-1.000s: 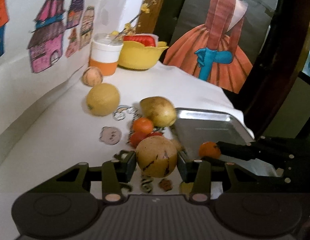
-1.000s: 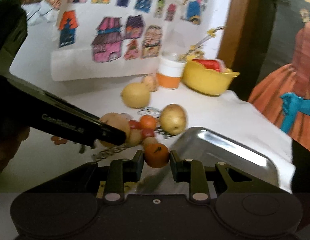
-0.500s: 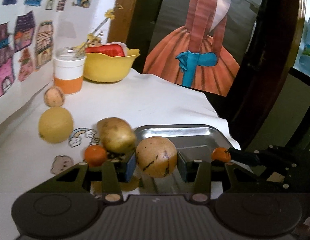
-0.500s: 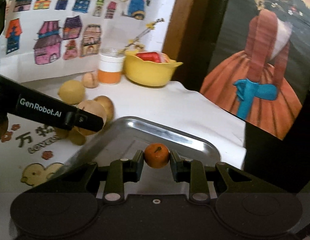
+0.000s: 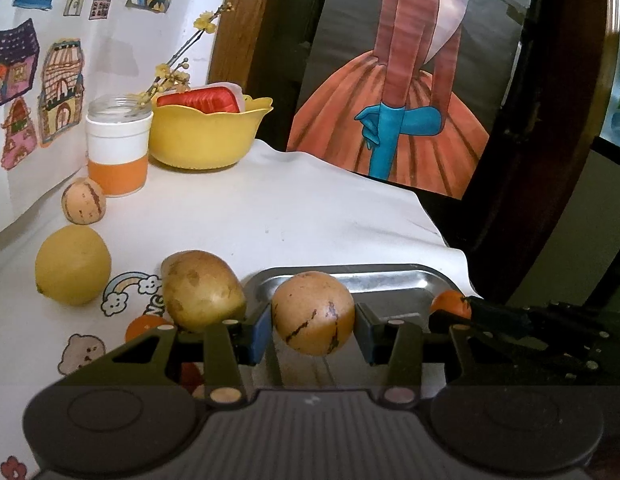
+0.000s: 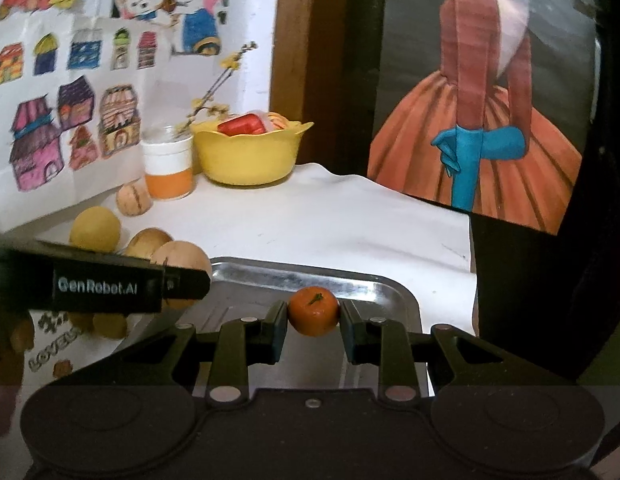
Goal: Organize fruits
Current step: 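Carry the speckled fruit with the left tool while the right tool carries the tangerine over the tray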
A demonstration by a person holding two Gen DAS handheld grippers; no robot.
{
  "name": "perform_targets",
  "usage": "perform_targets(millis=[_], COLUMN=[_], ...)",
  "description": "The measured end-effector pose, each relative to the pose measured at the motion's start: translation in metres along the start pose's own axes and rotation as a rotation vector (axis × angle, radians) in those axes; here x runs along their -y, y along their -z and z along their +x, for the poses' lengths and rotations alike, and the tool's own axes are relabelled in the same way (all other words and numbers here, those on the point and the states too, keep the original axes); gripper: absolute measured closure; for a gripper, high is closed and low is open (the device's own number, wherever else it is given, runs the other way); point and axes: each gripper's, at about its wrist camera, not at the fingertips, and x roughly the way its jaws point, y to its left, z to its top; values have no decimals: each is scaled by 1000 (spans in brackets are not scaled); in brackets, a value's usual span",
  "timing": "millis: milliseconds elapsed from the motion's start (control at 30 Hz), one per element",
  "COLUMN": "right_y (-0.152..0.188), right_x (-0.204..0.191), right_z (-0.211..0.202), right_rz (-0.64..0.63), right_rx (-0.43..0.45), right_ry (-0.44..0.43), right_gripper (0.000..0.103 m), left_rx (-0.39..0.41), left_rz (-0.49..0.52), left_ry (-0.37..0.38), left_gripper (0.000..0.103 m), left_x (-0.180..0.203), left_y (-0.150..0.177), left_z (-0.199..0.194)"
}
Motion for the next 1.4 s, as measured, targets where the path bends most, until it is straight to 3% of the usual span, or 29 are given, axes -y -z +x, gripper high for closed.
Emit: perform_targets(millis=[467,1400], right_y=[2,6], right_x=[1,4], right_z=[24,35], right_rz=[25,27], right_rx=[-53,-124], right_ry=[-2,2], right_gripper=[73,72], left_rx=[-60,-111], left_rz=[3,33], left_ry=[-40,-20], left_gripper=[55,54], left_x=[2,12], left_y=[-1,2], left_z=[23,32])
